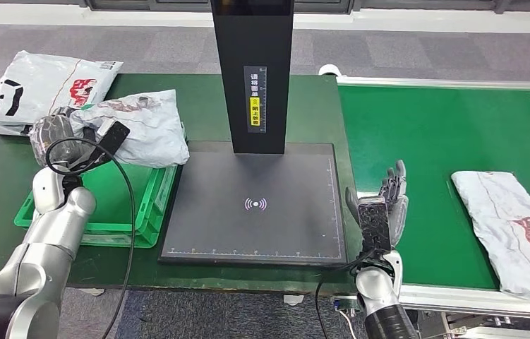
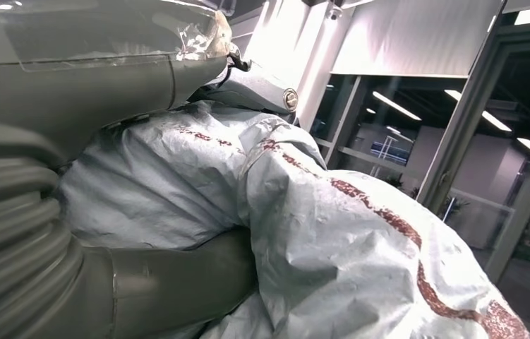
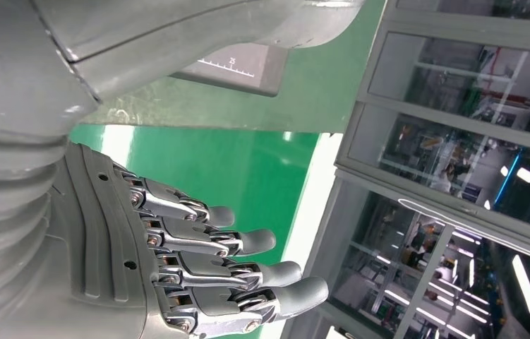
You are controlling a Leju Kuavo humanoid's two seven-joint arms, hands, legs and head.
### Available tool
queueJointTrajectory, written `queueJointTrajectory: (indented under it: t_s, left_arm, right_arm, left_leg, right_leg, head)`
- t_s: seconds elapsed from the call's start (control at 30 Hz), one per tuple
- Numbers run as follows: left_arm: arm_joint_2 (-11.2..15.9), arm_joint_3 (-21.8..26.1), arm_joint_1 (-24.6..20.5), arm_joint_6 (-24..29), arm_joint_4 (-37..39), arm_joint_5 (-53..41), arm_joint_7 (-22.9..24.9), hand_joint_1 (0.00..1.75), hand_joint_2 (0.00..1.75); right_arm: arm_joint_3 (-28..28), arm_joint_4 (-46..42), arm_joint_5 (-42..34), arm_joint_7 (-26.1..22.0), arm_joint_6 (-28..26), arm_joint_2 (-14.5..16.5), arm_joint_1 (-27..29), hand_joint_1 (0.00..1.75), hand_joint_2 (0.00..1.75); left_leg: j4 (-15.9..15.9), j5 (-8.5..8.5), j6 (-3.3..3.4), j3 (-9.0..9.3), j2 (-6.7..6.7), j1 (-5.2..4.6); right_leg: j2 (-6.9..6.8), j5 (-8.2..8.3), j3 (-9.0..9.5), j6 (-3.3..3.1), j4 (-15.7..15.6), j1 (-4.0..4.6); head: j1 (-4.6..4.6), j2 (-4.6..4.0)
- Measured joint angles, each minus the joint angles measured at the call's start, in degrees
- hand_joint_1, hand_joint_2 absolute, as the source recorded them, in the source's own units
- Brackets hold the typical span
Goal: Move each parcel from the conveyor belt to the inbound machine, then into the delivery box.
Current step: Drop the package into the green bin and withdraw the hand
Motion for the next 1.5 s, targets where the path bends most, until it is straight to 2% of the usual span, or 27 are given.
queueJointTrajectory:
  t_s: [0.07, 0.17, 0.37, 0.4, 0.5, 0.53, 0.73, 0.9, 0.97, 1.07, 1.13, 1.2, 1.37, 1.5]
  left_arm:
    - [0.30, 0.04, 0.17, -0.08, 0.34, -5.80, 4.43, 1.75, 1.75]
    - [1.20, 0.29, 0.93, -1.47, 2.10, -18.07, 13.96, 1.75, 1.75]
    - [1.50, 2.49, 2.02, -11.56, 8.06, -22.01, 17.62, 1.75, 1.75]
    - [1.49, 2.68, 2.02, -12.75, 8.70, -22.06, 17.96, 1.37, 1.75]
    - [1.46, 3.65, 1.76, -14.91, 10.02, -22.16, 18.71, 0.07, 1.75]
    - [1.42, 4.06, 1.66, -15.17, 10.25, -22.16, 18.82, 0.00, 1.75]
    - [1.03, 5.78, 0.90, -17.12, 10.90, -22.15, 18.48, 0.00, 1.75]
    - [0.73, 7.28, 0.45, -12.70, 10.57, -21.09, 16.11, 0.00, 1.75]
    - [0.25, 8.18, 0.42, -8.99, 9.75, -16.26, 10.63, 0.00, 1.75]
    - [-1.39, 10.36, 0.51, -4.72, 7.08, -0.51, -2.45, 0.00, 1.75]
    - [-2.60, 11.52, 0.55, -4.07, 4.95, 8.54, -8.37, 0.00, 1.75]
    - [-3.51, 12.26, 0.55, -4.24, 3.30, 12.93, -10.71, 0.00, 1.75]
    - [-4.65, 13.17, 0.54, -4.54, 1.16, 17.21, -13.30, 0.00, 1.75]
    - [-5.68, 13.32, 0.60, -3.28, -0.73, 24.21, -18.69, 0.00, 1.75]
  right_arm:
    - [-0.06, 0.00, 0.37, 0.19, -0.03, 0.00, 0.02, 0.00, 1.75]
    - [-0.24, -0.05, 1.15, 0.72, -0.08, -0.01, 0.26, 0.00, 1.75]
    - [-1.46, -1.98, 2.26, 1.73, 0.57, -0.13, 1.70, 0.00, 1.75]
    - [-1.60, -2.44, 2.49, 1.99, 0.90, -0.14, 1.98, 0.00, 1.75]
    - [-2.13, -3.99, 3.44, 2.68, 2.32, -0.15, 3.05, 0.00, 1.75]
    - [-2.38, -4.44, 3.74, 2.88, 2.77, -0.15, 3.35, 0.00, 1.75]
    - [-3.58, -6.22, 5.07, 4.12, 4.38, -0.15, 4.01, 0.00, 1.75]
    - [-4.47, -7.30, 5.57, 4.56, 5.16, -0.15, 4.40, 0.00, 1.75]
    - [-4.58, -7.95, 5.63, 4.74, 5.11, -0.15, 5.01, 0.00, 1.75]
    - [-4.65, -8.90, 5.55, 4.54, 4.80, -0.15, 6.14, 0.00, 1.75]
    - [-4.66, -9.20, 5.42, 4.21, 4.51, -0.15, 6.47, 0.00, 1.75]
    - [-4.66, -9.31, 5.35, 4.02, 4.29, -0.15, 6.55, 0.00, 1.75]
    - [-4.66, -9.35, 5.16, 3.90, 3.91, -0.15, 6.62, 0.00, 1.75]
    - [-4.66, -9.31, 4.87, 3.85, 2.67, -0.17, 6.45, 0.00, 0.00]
  left_leg:
    - [-0.01, -0.01, -0.02, 0.00, 0.01, 0.00]
    - [-0.01, -0.05, -0.08, 0.05, 0.13, 0.00]
    - [-0.01, -0.06, -0.09, 0.04, 0.09, 0.01]
    - [-0.01, -0.06, -0.09, 0.03, 0.09, 0.01]
    - [-0.01, -0.07, -0.10, 0.05, 0.11, 0.00]
    - [-0.01, -0.08, -0.10, 0.05, 0.11, 0.00]
    - [-0.01, -0.06, -0.11, 0.07, 0.12, 0.00]
    - [-0.01, -0.02, -0.16, 0.08, 0.12, 0.01]
    - [0.00, -0.02, -0.16, 0.07, 0.10, 0.01]
    - [0.00, -0.02, -0.16, 0.02, 0.05, 0.02]
    - [0.00, -0.03, -0.15, 0.01, 0.02, 0.02]
    - [0.00, -0.04, -0.13, 0.01, 0.04, 0.02]
    - [0.01, -0.05, -0.12, 0.04, 0.09, 0.02]
    - [0.01, -0.02, -0.16, 0.04, 0.06, 0.02]
  right_leg:
    - [0.01, 0.00, 0.00, 0.00, 0.00, 0.01]
    - [0.11, 0.00, -0.02, -0.01, 0.00, 0.01]
    - [0.11, -0.03, -0.04, -0.04, 0.00, 0.03]
    - [0.11, -0.03, -0.04, -0.04, 0.00, 0.02]
    - [0.12, -0.03, -0.04, -0.04, 0.00, -0.01]
    - [0.12, -0.03, -0.04, -0.04, 0.00, -0.02]
    - [0.13, -0.02, -0.05, -0.06, 0.00, 0.01]
    - [0.14, 0.02, -0.05, -0.12, 0.00, 0.06]
    - [0.13, 0.02, -0.06, -0.12, 0.00, 0.06]
    - [0.07, 0.01, -0.06, -0.12, 0.00, 0.05]
    - [0.03, 0.01, -0.06, -0.12, 0.00, 0.03]
    - [0.04, 0.01, -0.05, -0.11, 0.00, 0.02]
    - [0.10, 0.02, -0.06, -0.11, 0.00, 0.02]
    - [0.08, 0.02, -0.04, -0.12, 0.00, 0.05]
  head:
    - [0.00, 0.00]
    - [-0.01, 0.00]
    - [-0.01, 0.00]
    - [0.00, 0.00]
    - [0.00, 0.00]
    - [0.00, 0.00]
    - [-0.01, 0.00]
    - [-0.01, 0.00]
    - [-0.01, 0.00]
    - [-0.01, 0.00]
    - [0.00, 0.00]
    - [0.00, 0.00]
    - [-0.01, 0.00]
    - [-0.01, 0.00]
